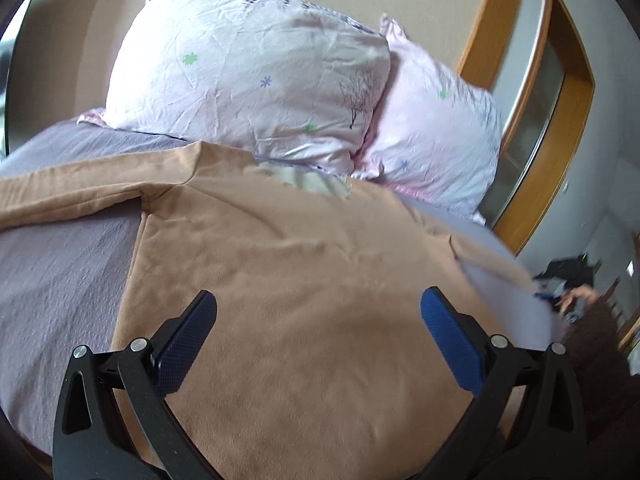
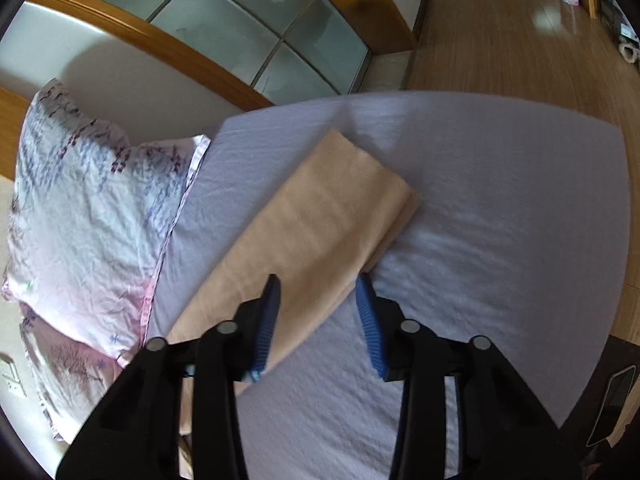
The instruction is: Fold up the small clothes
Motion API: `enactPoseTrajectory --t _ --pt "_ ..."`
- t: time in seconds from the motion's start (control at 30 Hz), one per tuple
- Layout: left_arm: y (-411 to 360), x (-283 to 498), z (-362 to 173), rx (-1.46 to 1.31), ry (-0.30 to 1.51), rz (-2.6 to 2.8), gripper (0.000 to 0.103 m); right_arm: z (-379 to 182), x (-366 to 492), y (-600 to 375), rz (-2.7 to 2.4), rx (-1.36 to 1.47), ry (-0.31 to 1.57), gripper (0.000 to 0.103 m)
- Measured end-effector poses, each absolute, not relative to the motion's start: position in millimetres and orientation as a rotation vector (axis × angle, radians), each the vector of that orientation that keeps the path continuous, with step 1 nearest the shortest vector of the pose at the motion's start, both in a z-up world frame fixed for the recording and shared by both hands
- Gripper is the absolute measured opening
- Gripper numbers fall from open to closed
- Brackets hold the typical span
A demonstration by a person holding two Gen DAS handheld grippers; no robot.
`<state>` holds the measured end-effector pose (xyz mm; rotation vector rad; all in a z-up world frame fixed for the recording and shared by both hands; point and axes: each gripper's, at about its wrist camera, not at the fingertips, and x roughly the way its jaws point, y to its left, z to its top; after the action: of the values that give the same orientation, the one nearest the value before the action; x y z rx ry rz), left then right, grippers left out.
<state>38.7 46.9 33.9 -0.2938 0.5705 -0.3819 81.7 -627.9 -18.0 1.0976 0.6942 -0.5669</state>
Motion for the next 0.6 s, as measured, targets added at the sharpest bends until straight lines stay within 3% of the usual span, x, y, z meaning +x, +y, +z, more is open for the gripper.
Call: enactPoseTrajectory --t 0.07,0.2,0.4,0.6 --pt "56 45 35 -0.329 0.56 -0.375 0.102 -23 95 -636 -0.568 1.105 0.695 0.005" --pt "85 50 37 -0.418 0.535 -0.359 0.102 14 116 -613 -0.544 0.915 0.631 0.004" --pt "152 58 26 -0.675 0.546 -0.267 0.102 117 195 -425 -0.02 0.532 0.528 0.004" --pt "208 50 22 -0.8 0.593 -0.115 0.102 102 259 -201 0.475 0.279 0.701 0.004"
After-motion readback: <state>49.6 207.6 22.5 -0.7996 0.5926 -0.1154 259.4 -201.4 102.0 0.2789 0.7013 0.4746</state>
